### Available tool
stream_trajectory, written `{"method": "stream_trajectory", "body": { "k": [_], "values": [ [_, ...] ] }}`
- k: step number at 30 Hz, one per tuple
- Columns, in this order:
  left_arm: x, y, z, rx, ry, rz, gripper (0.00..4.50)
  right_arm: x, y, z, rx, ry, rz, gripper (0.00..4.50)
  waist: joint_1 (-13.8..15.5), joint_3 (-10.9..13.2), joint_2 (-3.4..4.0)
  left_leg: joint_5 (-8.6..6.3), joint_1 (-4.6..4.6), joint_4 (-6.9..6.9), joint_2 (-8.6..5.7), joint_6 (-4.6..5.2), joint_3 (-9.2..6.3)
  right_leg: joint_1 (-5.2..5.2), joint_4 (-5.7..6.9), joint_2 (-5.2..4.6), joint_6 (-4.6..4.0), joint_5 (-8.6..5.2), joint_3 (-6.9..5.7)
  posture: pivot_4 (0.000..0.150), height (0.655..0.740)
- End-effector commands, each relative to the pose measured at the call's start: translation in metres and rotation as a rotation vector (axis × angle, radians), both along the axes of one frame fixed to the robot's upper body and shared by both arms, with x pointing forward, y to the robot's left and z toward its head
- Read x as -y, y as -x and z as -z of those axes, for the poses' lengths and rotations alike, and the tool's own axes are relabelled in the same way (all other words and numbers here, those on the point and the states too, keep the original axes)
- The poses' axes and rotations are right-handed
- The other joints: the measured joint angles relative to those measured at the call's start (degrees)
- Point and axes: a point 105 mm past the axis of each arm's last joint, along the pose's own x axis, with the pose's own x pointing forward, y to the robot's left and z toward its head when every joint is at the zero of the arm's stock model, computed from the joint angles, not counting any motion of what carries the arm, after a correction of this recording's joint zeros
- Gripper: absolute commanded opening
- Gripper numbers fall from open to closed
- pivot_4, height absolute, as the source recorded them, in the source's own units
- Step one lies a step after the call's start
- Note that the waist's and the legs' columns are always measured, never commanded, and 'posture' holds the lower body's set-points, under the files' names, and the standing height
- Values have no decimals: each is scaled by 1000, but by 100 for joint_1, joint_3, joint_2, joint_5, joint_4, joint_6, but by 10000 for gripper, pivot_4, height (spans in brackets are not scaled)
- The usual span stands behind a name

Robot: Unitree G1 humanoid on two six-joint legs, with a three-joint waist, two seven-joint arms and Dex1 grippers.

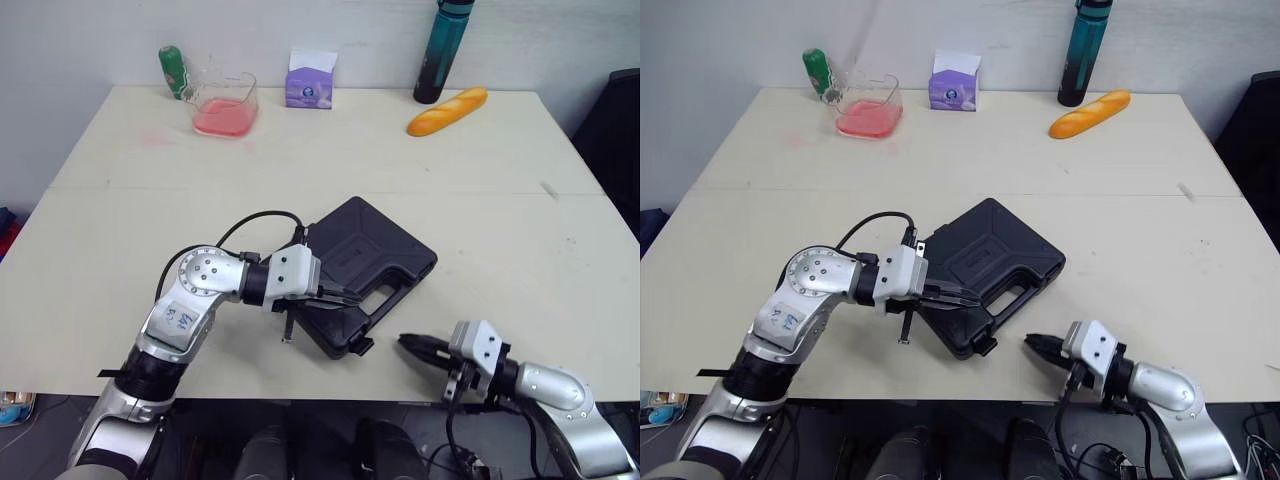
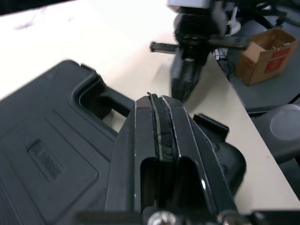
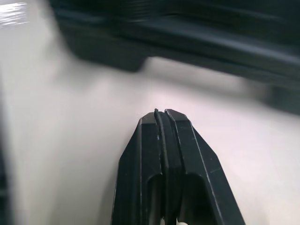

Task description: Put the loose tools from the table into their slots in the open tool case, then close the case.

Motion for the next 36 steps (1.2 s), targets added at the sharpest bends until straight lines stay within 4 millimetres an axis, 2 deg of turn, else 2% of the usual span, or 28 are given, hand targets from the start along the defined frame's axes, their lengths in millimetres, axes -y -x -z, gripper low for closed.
{"method": "stream_trajectory", "body": {
  "k": [1, 6, 10, 14, 17, 24, 28, 36],
  "values": [
    [-3, 6, 2, 43, -47, 6, 170, -1, 3, -7, 39, 12, -40, 86, -1, 0, 0, 1, 1, 0, -1, 1, 0, 0, -2, -2, 1, 1, 1, 1500, 7400],
    [-17, -6, 35, -2, -198, -109, 170, -8, 9, -4, 24, -1, -89, 86, 1, 0, 1, 4, 4, 0, 1, -5, -4, -1, 3, 0, 0, 0, -1, 1500, 7400],
    [-19, 8, 53, -129, -215, -92, 170, -14, 10, -2, 25, -17, -104, 86, -1, -1, 3, 5, 12, 0, 1, -5, -4, 4, 9, -2, -2, 0, 3, 1500, 7400],
    [-24, 11, 72, -168, -270, -120, 170, -22, 9, 4, 20, -31, -135, 86, -25, -4, 6, 4, 27, -1, 4, -7, -3, 13, 11, -1, -7, -3, 5, 1500, 7400],
    [-26, 11, 75, -183, -269, -134, 170, -28, 8, 8, 22, -35, -155, 86, -26, -5, 7, -4, 63, -8, 9, -11, 2, 42, 7, -1, -15, -8, 7, 1500, 7400],
    [-34, 3, 80, -189, -294, -202, 170, -40, 2, 16, 35, -67, -167, 86, -33, -31, 9, -11, 78, -9, 21, -20, 9, 48, 12, -1, -23, -12, 39, 1500, 7400],
    [-41, 4, 86, -193, -322, -208, 170, -45, -1, 13, 44, -112, -157, 86, -42, -56, 11, -13, 84, -9, 27, -25, 11, 49, 19, 1, -29, -15, 48, 1500, 7400],
    [-37, 8, 88, -211, -319, -193, 170, -58, -2, -2, 101, -112, -224, 86, -43, -94, 39, -23, 89, -9, 59, -46, 17, 45, 27, 12, -50, -27, 49, 1500, 7400]
  ]
}}
